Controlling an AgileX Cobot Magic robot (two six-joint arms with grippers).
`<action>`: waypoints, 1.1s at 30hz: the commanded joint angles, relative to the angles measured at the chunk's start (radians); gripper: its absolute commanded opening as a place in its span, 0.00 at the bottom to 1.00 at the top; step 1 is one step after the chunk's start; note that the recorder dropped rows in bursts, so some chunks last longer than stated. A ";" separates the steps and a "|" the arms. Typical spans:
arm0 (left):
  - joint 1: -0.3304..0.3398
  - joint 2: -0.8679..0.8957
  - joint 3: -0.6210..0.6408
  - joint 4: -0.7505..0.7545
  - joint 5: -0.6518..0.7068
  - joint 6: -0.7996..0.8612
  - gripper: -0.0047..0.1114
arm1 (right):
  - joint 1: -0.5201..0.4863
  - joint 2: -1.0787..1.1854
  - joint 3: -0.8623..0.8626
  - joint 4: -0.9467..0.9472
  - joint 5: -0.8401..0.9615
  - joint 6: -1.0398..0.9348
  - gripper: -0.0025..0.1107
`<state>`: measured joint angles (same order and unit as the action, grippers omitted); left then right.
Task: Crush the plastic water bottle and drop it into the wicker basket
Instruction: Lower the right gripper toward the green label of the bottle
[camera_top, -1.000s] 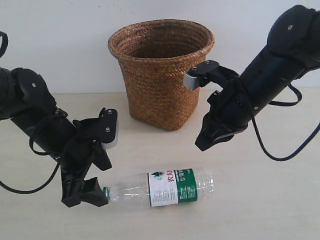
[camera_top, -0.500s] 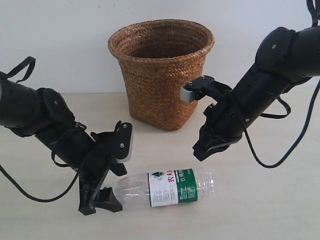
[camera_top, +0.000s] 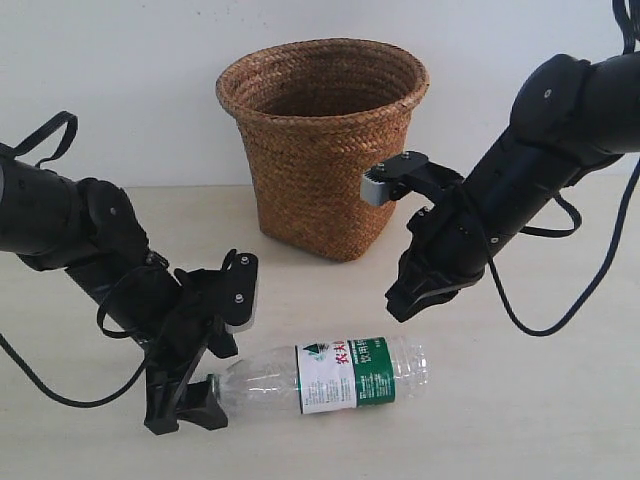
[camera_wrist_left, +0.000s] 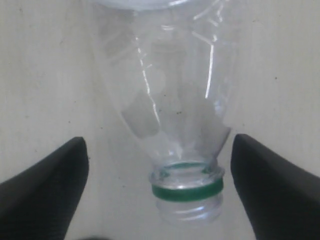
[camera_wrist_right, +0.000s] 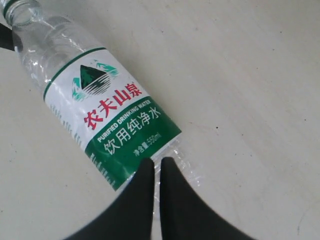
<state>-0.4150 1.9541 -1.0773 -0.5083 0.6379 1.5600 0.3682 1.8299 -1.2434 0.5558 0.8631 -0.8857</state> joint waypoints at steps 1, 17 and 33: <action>-0.003 0.008 -0.005 0.008 0.006 -0.016 0.60 | 0.002 -0.001 -0.006 0.001 -0.003 -0.005 0.02; -0.005 0.011 -0.005 0.079 0.040 -0.027 0.08 | 0.002 -0.001 -0.006 0.146 0.043 -0.001 0.02; -0.005 0.011 -0.005 0.072 0.009 -0.066 0.08 | 0.071 0.092 -0.006 0.126 -0.057 0.062 0.02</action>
<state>-0.4150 1.9678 -1.0773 -0.4367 0.6623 1.5039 0.4304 1.9168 -1.2448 0.6961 0.8186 -0.8338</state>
